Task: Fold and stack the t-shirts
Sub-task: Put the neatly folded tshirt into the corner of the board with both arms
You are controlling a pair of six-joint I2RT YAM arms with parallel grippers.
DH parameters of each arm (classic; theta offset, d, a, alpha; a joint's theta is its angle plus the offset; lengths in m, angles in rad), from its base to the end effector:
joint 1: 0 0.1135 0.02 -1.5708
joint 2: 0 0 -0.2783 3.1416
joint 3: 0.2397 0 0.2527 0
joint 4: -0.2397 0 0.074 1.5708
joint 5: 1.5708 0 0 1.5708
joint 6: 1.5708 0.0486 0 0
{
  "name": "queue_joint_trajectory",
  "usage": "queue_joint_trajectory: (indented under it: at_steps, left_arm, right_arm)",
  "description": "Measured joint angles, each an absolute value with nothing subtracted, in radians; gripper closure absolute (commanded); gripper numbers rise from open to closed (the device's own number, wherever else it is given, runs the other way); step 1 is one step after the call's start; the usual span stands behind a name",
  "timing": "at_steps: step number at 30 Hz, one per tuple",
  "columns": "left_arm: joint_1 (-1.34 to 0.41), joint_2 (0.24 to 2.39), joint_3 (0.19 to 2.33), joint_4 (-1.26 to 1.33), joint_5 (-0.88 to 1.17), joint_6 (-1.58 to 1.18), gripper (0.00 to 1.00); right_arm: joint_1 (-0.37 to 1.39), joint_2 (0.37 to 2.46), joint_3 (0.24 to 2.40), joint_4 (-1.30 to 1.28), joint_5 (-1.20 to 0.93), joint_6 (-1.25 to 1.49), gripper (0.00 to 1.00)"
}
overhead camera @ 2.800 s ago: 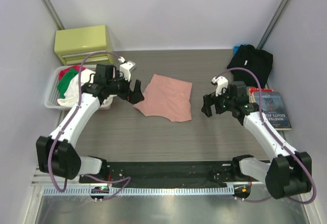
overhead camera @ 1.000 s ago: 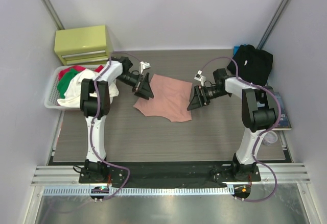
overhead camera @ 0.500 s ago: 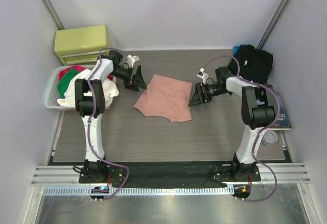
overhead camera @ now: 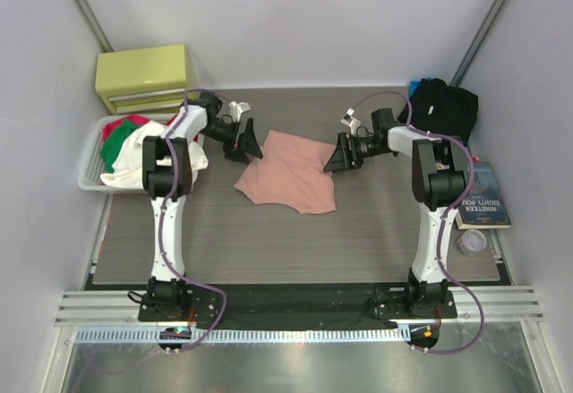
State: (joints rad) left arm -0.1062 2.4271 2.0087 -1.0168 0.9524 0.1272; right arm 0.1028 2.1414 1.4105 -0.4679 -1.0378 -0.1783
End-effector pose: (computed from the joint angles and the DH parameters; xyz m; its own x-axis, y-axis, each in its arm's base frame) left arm 0.4857 -0.0916 0.1497 -0.9556 0.1758 -0.2365 0.2946 0.5469 -0.7837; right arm 0.4225 0.0857 0.1366 -0.8475 -0.1780 -0.5000 -0.5221 0.4489 0.7252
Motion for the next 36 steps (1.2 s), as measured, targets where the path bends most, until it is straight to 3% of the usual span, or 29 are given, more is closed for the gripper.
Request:
queue_joint_trajectory:
  at_steps: [9, 11, 12, 13, 14, 15, 16, 17, 22, 23, 24, 25, 26, 28, 36]
  left_arm:
    - [-0.192, 2.475, 2.090, -1.020, 0.962, 0.108, 0.00]
    - [-0.218, 2.482, 2.103, -1.020, 0.965, 0.106, 0.17]
    - [-0.228, 2.483, 2.105, -1.020, 0.963, 0.105, 0.29]
    - [-0.237, 2.484, 2.105, -1.018, 0.960, 0.102, 0.56]
    - [-0.243, 2.487, 2.105, -1.019, 0.951, 0.100, 0.72]
    - [-0.249, 2.491, 2.105, -1.018, 0.938, 0.104, 0.96]
    - [-0.251, 2.497, 2.104, -1.018, 0.931, 0.101, 1.00]
    - [-0.250, 2.502, 2.104, -1.022, 0.924, 0.092, 1.00]
    - [-0.233, 2.523, 2.104, -1.030, 0.920, 0.089, 0.99]
    - [-0.232, 2.524, 2.104, -1.031, 0.921, 0.087, 0.85]
    - [-0.230, 2.524, 2.104, -1.032, 0.921, 0.086, 0.67]
    - [-0.229, 2.524, 2.104, -1.032, 0.920, 0.087, 0.46]
    - [-0.229, 2.524, 2.104, -1.032, 0.919, 0.090, 0.40]
    - [-0.229, 2.524, 2.106, -1.042, 0.941, 0.088, 0.32]
    - [-0.228, 2.517, 2.110, -1.058, 0.969, 0.081, 0.28]
  right_arm:
    - [0.151, 2.207, 1.494, -0.411, -1.054, -0.101, 0.17]
    - [0.177, 2.216, 1.507, -0.397, -1.053, -0.092, 0.23]
    - [0.191, 2.220, 1.513, -0.392, -1.051, -0.089, 0.34]
    - [0.202, 2.223, 1.517, -0.387, -1.049, -0.087, 0.38]
    - [0.213, 2.228, 1.519, -0.381, -1.037, -0.086, 0.45]
    - [0.224, 2.236, 1.521, -0.378, -1.031, -0.079, 0.72]
    - [0.229, 2.244, 1.522, -0.374, -1.035, -0.075, 0.93]
    - [0.234, 2.249, 1.522, -0.369, -1.024, -0.078, 0.99]
    - [0.238, 2.271, 1.516, -0.374, -1.013, -0.064, 0.97]
    - [0.237, 2.271, 1.514, -0.374, -1.013, -0.064, 0.91]
    - [0.236, 2.271, 1.513, -0.372, -1.016, -0.064, 0.61]
    - [0.236, 2.271, 1.510, -0.369, -1.017, -0.064, 0.47]
    - [0.236, 2.271, 1.510, -0.371, -1.024, -0.056, 0.32]
    - [0.236, 2.262, 1.509, -0.384, -1.085, -0.041, 0.24]
    - [0.240, 2.207, 1.465, -0.357, -1.073, -0.072, 0.19]
